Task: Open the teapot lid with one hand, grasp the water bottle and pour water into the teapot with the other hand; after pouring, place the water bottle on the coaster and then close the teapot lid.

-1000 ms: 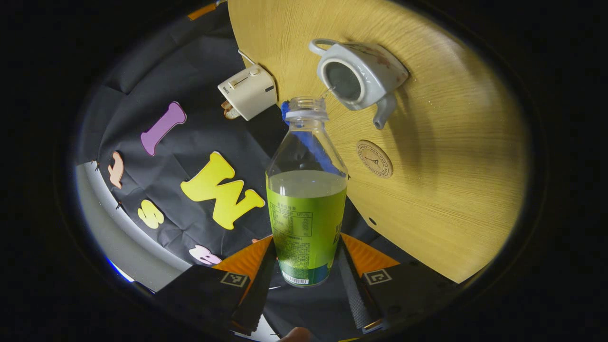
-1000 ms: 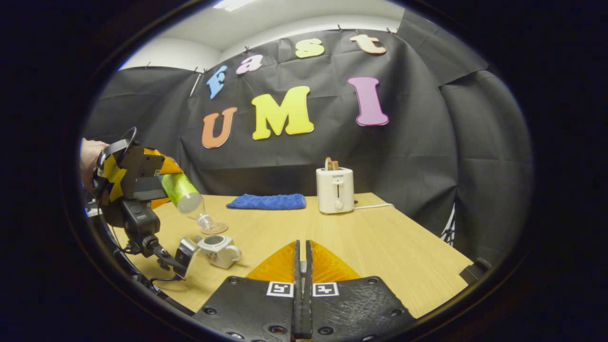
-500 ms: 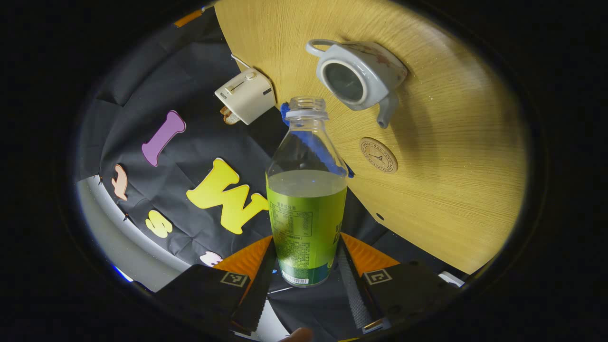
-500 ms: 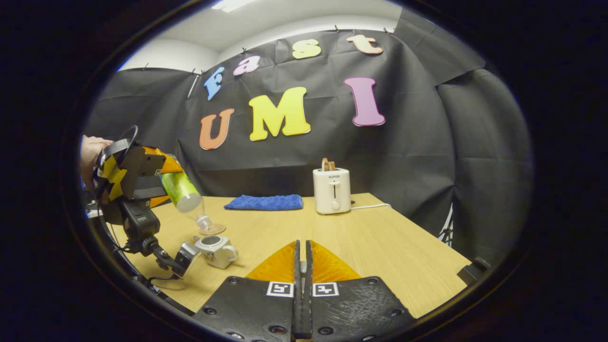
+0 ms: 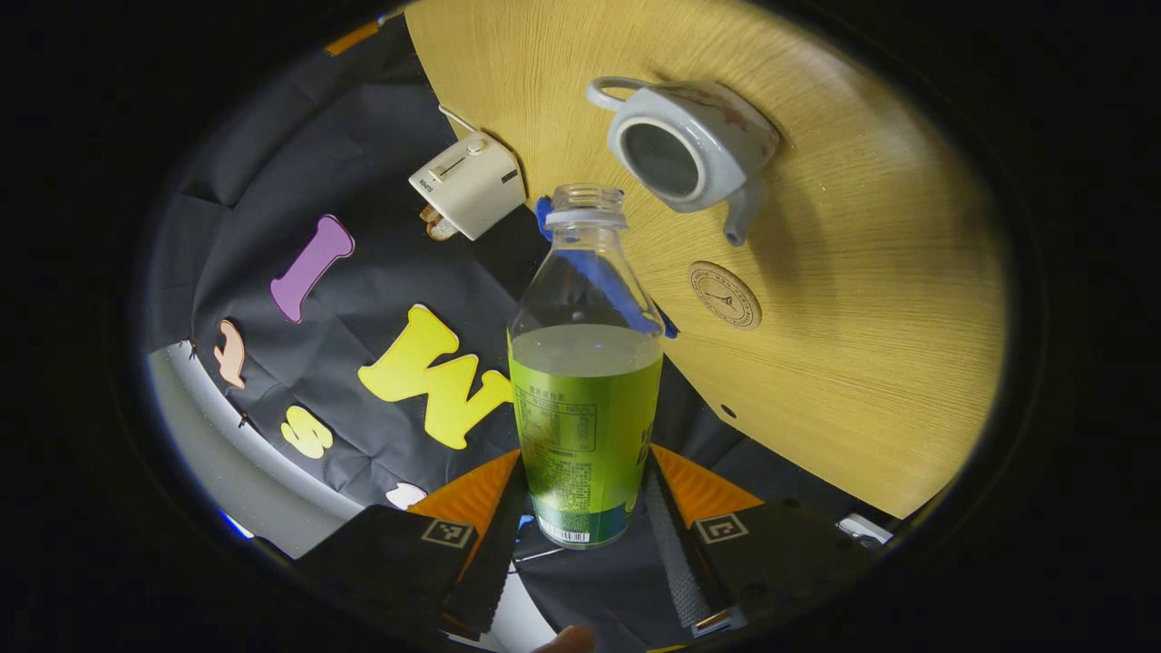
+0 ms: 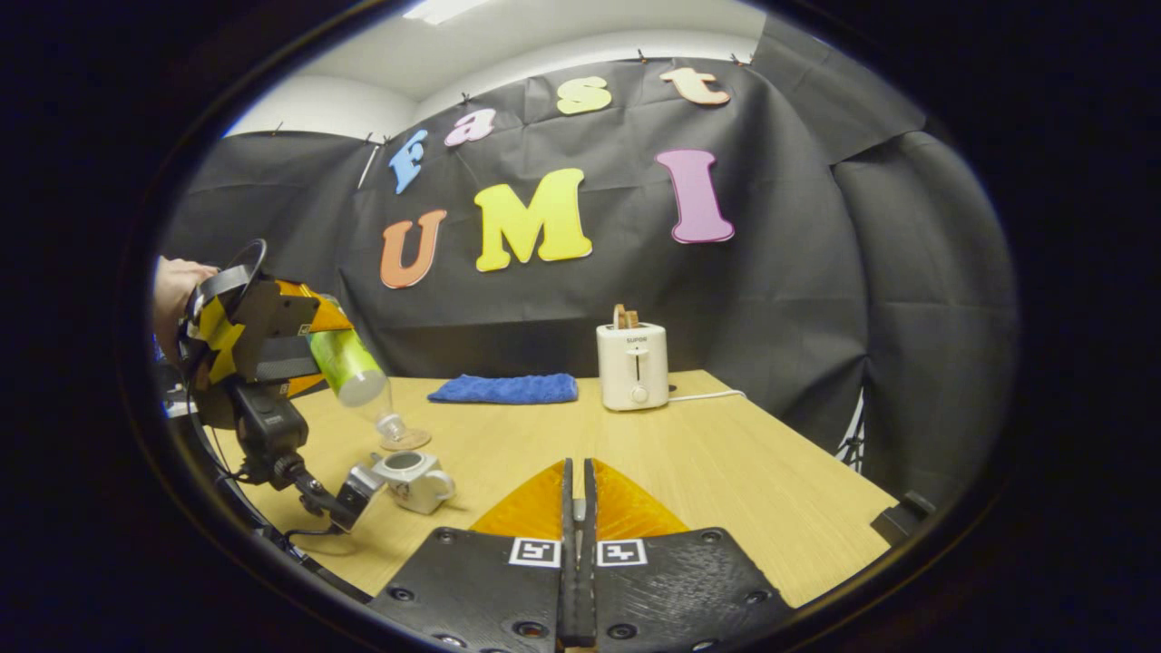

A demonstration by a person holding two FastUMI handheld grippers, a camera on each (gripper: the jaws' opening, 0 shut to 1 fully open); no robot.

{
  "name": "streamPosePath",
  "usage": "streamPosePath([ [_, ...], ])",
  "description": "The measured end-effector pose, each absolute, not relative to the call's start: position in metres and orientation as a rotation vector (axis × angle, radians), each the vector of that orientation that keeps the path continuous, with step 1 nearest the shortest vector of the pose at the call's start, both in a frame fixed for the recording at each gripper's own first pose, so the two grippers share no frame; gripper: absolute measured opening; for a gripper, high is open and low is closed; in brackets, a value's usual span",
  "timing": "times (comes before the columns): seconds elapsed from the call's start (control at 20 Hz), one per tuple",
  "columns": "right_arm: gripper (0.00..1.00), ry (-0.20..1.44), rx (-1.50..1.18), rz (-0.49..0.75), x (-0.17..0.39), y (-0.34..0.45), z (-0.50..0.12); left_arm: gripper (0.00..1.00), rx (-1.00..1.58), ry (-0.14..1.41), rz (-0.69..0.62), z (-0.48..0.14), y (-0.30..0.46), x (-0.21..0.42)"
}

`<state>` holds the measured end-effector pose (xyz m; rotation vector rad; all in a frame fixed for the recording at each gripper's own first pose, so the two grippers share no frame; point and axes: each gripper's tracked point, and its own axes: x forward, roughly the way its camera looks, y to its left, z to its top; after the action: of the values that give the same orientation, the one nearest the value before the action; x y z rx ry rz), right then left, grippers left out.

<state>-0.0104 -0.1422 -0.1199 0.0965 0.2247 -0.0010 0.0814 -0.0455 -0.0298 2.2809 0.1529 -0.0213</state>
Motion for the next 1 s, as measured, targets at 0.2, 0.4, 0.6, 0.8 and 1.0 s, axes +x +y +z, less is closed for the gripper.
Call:
streamPosePath([
  [0.2,0.00,0.225,0.098,-0.002,-0.011,-0.142,-0.120,0.73,2.284,0.158,-0.022,-0.031,-0.044,0.079],
  [0.4,0.00,0.223,0.099,-0.004,-0.011,-0.143,-0.119,0.73,2.277,0.160,-0.024,-0.031,-0.043,0.080],
  [0.6,0.00,0.225,0.098,-0.007,-0.012,-0.142,-0.119,0.73,2.258,0.154,-0.019,-0.028,-0.042,0.081],
  [0.8,0.00,0.224,0.090,-0.017,-0.013,-0.140,-0.115,0.73,2.176,0.148,-0.035,-0.035,-0.034,0.082],
  [1.0,0.00,0.224,0.095,-0.020,-0.013,-0.136,-0.108,0.73,2.014,0.157,-0.060,-0.051,-0.018,0.082],
])
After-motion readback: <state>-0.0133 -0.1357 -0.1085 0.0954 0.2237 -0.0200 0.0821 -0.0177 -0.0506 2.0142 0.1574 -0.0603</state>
